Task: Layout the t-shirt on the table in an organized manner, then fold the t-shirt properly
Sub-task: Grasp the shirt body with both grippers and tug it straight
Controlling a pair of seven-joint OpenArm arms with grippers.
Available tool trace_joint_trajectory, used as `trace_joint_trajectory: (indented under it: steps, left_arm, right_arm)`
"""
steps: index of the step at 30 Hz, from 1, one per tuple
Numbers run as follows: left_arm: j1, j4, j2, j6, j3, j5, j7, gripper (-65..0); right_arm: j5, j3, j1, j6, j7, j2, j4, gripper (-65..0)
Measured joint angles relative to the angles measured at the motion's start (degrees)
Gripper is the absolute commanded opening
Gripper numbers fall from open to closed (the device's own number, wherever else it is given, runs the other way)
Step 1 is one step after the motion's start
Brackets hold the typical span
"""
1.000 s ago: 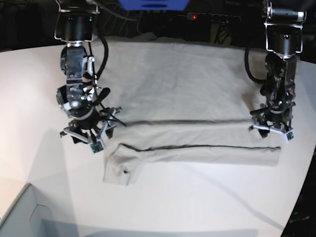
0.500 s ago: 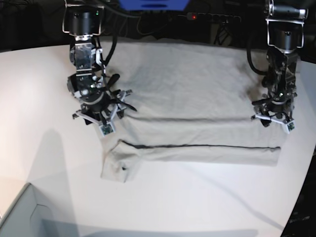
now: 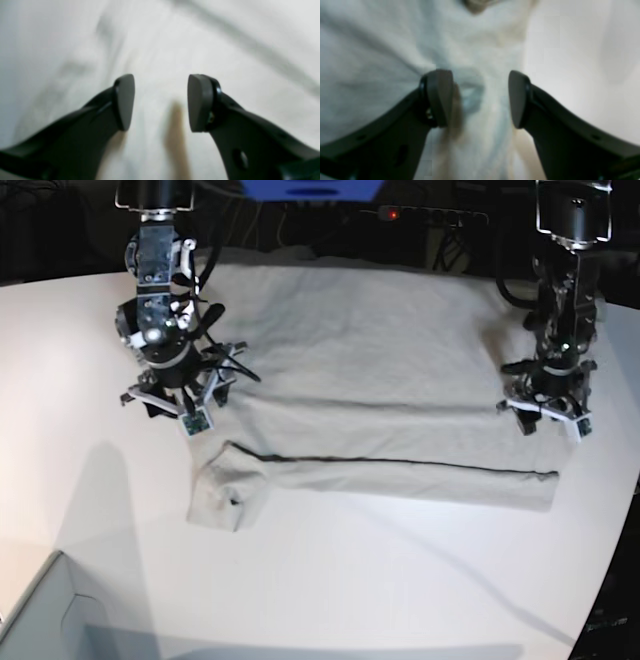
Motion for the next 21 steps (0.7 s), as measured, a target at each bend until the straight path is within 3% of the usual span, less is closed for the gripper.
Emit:
trace_joint_trajectory:
  steps: [4, 10, 16, 21]
  left_arm:
    - [-5.44, -0.42, 0.55, 0.44, -4.28, 0.11, -0.02, -32.1]
    - [-16.63, -15.08, 2.73, -0.74, -5.95, 0.07, -0.28, -32.1]
    - [-22.49, -26.93, 4.39, -0.07, -6.29, -0.02, -0.50, -32.1]
    - [-25.42, -32.13, 4.68, -0.02, -11.98, -0.02, -1.11, -32.0]
  right_arm:
    - [0.02, -0.24, -0.31, 0.02, 0.61, -1.64, 4.09, -29.8]
    - [-0.17, -0.33, -2.34, 0.15, 0.11, -2.54, 4.37, -29.8]
    - [-0.02, -0.22, -2.80, 0.17, 0.11, -1.95, 4.35, -29.8]
    - [0.00, -0.13, -2.95, 0.20, 0.11, -1.90, 4.35, -29.8]
